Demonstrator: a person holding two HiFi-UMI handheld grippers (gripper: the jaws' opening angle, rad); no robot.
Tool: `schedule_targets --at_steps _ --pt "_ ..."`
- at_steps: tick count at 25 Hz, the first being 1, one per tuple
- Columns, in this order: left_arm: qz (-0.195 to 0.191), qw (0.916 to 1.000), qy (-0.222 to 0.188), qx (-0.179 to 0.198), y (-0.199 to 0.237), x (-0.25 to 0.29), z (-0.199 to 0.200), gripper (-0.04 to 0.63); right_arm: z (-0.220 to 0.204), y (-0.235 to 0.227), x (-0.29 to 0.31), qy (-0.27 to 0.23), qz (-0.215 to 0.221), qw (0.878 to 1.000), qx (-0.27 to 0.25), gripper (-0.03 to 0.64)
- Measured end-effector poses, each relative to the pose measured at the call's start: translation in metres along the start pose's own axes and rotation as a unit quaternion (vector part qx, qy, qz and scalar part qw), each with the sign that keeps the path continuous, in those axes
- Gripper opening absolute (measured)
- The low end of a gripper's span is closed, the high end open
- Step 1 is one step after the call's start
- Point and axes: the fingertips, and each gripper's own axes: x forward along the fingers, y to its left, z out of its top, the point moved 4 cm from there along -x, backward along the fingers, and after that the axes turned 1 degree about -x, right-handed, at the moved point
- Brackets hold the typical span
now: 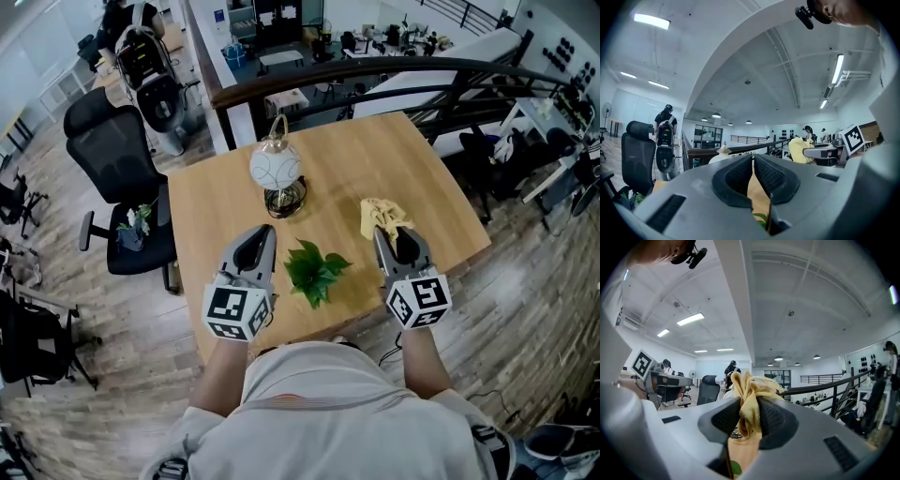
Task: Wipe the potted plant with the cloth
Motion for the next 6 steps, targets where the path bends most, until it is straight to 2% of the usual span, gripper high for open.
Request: schedule_targets --at_steps 6 --pt "0.002 1.0 0.006 -0.004 -0.0027 0.0 -0.0031 0.025 -0.0042 -0.0015 -0.0046 0.007 -0.001 1.0 0.0 0.155"
